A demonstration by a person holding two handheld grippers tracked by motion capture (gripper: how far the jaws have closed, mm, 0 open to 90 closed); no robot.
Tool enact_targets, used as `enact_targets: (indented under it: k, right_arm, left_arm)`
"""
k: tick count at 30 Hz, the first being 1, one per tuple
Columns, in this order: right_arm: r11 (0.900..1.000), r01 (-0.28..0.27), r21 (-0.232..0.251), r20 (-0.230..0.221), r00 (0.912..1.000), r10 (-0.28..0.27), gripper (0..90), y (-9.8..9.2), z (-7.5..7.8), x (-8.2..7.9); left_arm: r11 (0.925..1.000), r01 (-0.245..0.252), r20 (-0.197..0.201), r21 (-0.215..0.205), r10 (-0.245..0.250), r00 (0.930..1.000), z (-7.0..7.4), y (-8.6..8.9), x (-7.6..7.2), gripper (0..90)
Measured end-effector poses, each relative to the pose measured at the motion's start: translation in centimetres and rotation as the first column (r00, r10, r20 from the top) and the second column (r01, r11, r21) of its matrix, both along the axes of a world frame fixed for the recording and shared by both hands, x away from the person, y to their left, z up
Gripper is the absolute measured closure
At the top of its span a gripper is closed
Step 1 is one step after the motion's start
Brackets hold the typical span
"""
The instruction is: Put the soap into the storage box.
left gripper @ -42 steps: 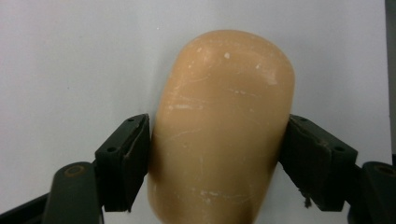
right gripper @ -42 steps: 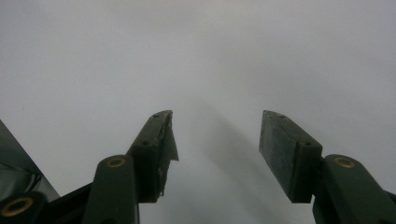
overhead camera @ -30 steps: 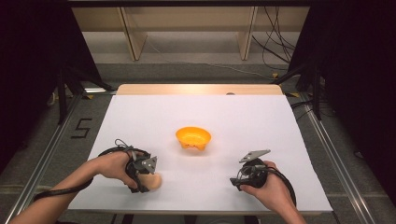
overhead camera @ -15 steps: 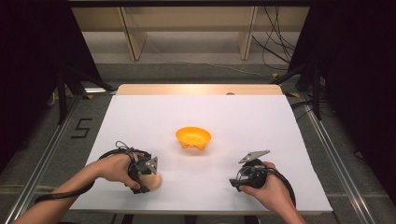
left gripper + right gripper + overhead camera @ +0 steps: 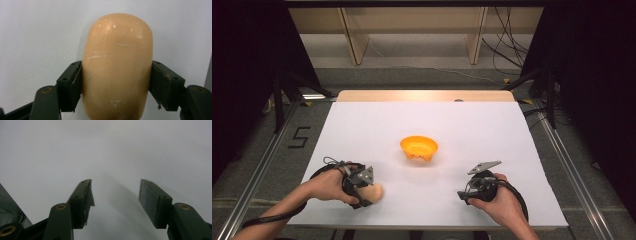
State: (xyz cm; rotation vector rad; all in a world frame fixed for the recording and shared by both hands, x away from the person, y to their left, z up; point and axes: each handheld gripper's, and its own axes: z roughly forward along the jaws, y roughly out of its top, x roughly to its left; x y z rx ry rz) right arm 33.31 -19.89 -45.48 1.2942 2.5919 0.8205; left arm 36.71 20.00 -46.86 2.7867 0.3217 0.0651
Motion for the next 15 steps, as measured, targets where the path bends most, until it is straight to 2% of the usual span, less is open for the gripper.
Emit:
enact_targets:
  k: [5, 6, 7, 8, 10, 12, 15]
  right_arm:
    - [1.000, -0.009, 0.002, 0.013, 0.9999, 0.009, 44.6, -0.11, -0.08, 0.09]
    - [1.000, -0.014, 0.005, 0.018, 0.9997, 0.014, 44.6, -0.13, -0.13, 0.15]
    - [1.000, 0.009, 0.008, -0.009, 0.9999, -0.009, 44.6, -0.05, -0.02, -0.04]
    - [1.000, 0.005, 0.003, 0.002, 1.0000, -0.005, 44.6, -0.12, -0.04, 0.02]
    - [1.000, 0.006, 0.006, 0.004, 1.0000, -0.006, 44.6, -0.13, -0.05, 0.02]
    - [1.000, 0.008, 0.006, 0.004, 1.0000, -0.008, 44.6, -0.15, -0.05, 0.03]
    - [1.000, 0.009, 0.006, 0.004, 1.0000, -0.009, 44.5, -0.15, -0.07, 0.04]
  left_arm:
    - [0.9993, -0.004, 0.022, -0.036, 0.005, 0.9998, -0.12, 0.45, -0.14, 31.7]
    - [0.9980, -0.030, 0.009, -0.055, 0.031, 0.9995, -0.22, 0.54, -0.30, 31.7]
    - [0.9957, -0.044, 0.015, -0.081, 0.045, 0.9989, -0.35, 0.56, -0.42, 31.7]
    - [0.9948, -0.045, 0.016, -0.091, 0.047, 0.9988, -0.37, 0.61, -0.45, 31.7]
    - [0.9952, -0.033, 0.035, -0.092, 0.036, 0.9988, -0.32, 0.79, -0.44, 31.7]
    - [0.9918, -0.052, 0.027, -0.117, 0.056, 0.9981, -0.44, 0.84, -0.54, 31.7]
    - [0.9896, -0.063, 0.023, -0.129, 0.066, 0.9975, -0.54, 0.95, -0.54, 31.8]
